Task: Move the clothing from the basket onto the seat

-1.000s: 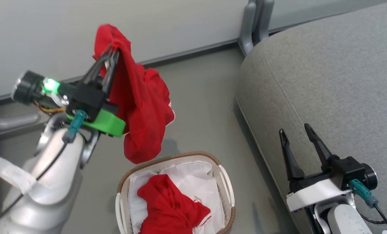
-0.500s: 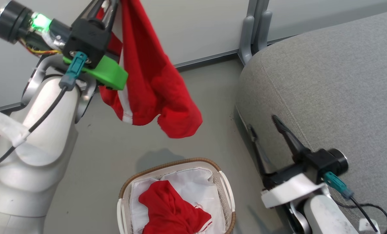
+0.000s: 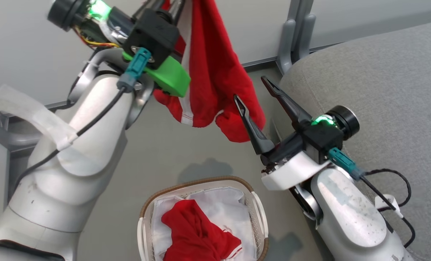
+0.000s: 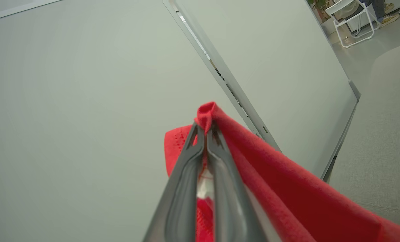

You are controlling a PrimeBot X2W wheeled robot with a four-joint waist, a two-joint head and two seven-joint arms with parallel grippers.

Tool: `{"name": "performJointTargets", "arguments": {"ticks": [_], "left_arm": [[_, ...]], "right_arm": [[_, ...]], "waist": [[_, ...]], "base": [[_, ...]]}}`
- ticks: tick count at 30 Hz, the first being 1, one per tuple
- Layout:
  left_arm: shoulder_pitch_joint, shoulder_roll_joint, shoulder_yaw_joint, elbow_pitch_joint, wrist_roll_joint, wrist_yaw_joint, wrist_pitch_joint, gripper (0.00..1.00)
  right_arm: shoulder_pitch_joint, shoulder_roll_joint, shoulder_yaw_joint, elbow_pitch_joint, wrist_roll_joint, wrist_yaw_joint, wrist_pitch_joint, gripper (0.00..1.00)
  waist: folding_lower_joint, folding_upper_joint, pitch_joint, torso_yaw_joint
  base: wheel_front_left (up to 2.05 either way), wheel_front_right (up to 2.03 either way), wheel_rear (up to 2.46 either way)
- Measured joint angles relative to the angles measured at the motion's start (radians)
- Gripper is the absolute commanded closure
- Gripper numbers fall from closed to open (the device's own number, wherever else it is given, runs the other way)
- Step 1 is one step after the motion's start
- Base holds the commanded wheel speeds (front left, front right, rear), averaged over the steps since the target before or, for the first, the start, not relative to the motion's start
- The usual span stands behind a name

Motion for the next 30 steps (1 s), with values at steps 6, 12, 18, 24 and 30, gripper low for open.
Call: {"name": "performJointTargets", "arguments": {"ticks": [6,12,18,24,30], "left_arm": [[-0.002,-0.019,-0.049,-0.033,-0.007,-0.003,0.016,1.00],[0.001,-0.022,-0.082,-0.099,-0.027,-0.004,0.036,1.00],[0.033,-0.004,-0.087,-0.167,-0.055,-0.003,0.048,1.00],[0.094,0.024,-0.063,-0.177,-0.079,0.025,0.048,1.00],[0.179,0.028,-0.035,-0.136,-0.131,0.058,-0.007,0.85]], "right_arm": [[-0.041,0.000,0.010,0.063,-0.032,0.000,0.000,0.00],[-0.057,0.000,0.000,0.126,-0.047,0.000,0.000,0.00],[-0.082,0.000,-0.005,0.217,-0.036,0.000,0.000,0.90],[-0.102,-0.001,-0.019,0.243,-0.026,0.000,0.000,1.00],[-0.107,0.000,-0.032,0.240,-0.019,0.000,0.000,1.00]], "waist": [[0.0000,0.0000,-0.001,0.035],[0.0000,0.0000,-0.001,0.067],[0.0000,0.0000,-0.002,0.089],[0.0000,0.0000,0.004,0.090],[0.0000,0.0000,0.010,0.082]], "base": [[0.00,0.00,0.00],[0.00,0.00,0.00],[0.00,0.00,0.00],[0.00,0.00,0.00],[0.00,0.00,0.00]]}}
